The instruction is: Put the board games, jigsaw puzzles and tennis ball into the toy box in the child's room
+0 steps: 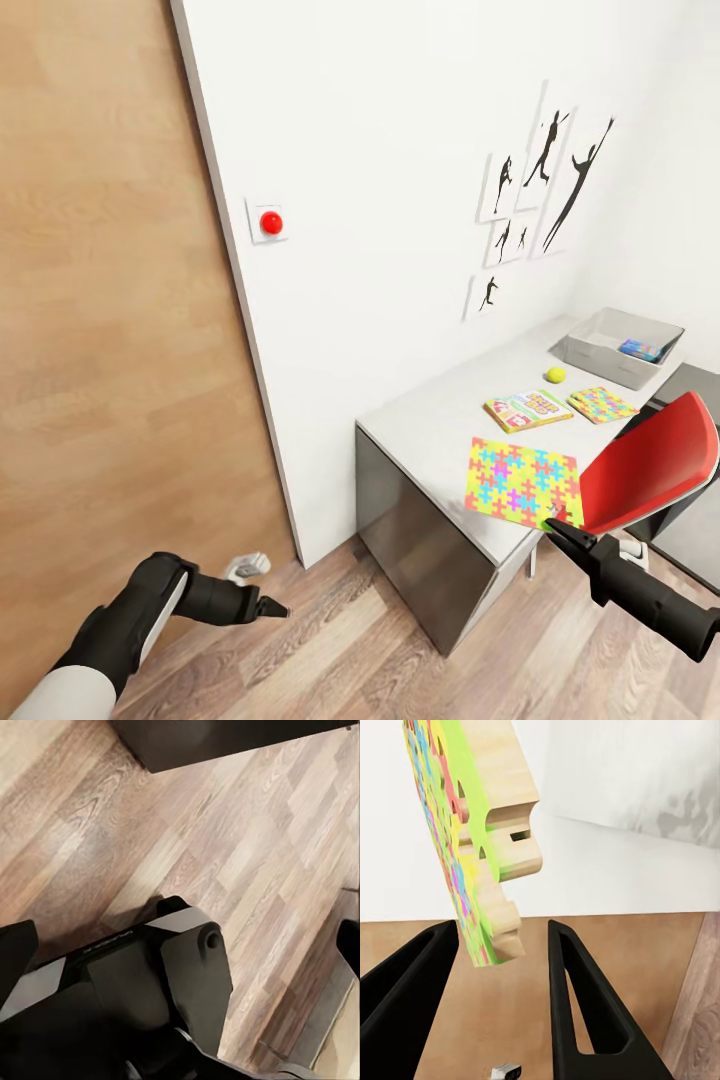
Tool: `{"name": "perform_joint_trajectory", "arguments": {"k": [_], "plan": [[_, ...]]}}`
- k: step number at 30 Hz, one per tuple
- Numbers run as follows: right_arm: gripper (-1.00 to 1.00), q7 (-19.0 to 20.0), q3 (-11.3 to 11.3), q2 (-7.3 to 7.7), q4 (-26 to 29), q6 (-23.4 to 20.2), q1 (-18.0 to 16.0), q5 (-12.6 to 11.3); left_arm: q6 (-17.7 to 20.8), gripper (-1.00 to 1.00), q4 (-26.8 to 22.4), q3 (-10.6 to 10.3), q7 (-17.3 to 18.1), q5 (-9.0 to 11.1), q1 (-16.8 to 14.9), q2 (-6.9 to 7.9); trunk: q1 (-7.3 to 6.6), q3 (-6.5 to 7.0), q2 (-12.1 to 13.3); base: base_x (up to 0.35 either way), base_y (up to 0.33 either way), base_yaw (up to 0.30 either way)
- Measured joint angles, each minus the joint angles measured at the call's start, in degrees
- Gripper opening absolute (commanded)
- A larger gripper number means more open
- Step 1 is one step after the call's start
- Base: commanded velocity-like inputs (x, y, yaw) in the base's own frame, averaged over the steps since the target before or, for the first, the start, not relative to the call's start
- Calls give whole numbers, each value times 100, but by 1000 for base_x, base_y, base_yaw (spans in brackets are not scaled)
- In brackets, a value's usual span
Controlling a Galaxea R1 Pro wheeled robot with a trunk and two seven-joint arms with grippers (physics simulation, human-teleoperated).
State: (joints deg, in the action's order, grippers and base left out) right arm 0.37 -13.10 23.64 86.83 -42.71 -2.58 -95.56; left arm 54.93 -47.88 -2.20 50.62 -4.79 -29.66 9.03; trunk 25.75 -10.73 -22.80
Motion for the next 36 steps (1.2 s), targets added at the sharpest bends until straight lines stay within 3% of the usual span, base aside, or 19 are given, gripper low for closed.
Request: {"name": "perform_joint_trajectory", "arguments": {"k": [5,9,12,16,19,21,23,26,36], "plan": [[-100,3,-1,0,0,0,-1,150,7,100,-164,5,-773,9,0,-3,0,0,0,0,0,0],[-100,4,-2,0,76,1,-1,274,122,100,-672,10,-944,30,48,27,0,0,0,0,0,0],[-100,4,-2,0,142,1,0,324,404,100,-1468,81,-941,77,258,164,-1,0,-1,0,0,0],[-100,4,-2,0,163,1,0,342,476,100,-2855,416,-549,111,612,346,-1,0,-1,0,0,0],[-100,4,-2,0,167,1,-1,345,471,100,-3479,696,173,91,748,405,0,0,-1,0,0,0],[-100,6,-2,5,169,-3,-1,344,470,100,-3592,784,537,68,769,445,0,0,0,0,0,0],[-100,27,-7,8,169,-9,0,341,466,100,-3704,960,1064,65,784,618,0,0,-1,0,0,0],[-100,95,-4,2,169,10,0,338,462,100,-3745,1059,1435,64,791,730,0,0,-1,0,-60,0],[-100,132,-2,0,170,36,9,337,460,100,-3759,1092,1593,87,790,775,0,11,-1,0,-68,-47]]}}
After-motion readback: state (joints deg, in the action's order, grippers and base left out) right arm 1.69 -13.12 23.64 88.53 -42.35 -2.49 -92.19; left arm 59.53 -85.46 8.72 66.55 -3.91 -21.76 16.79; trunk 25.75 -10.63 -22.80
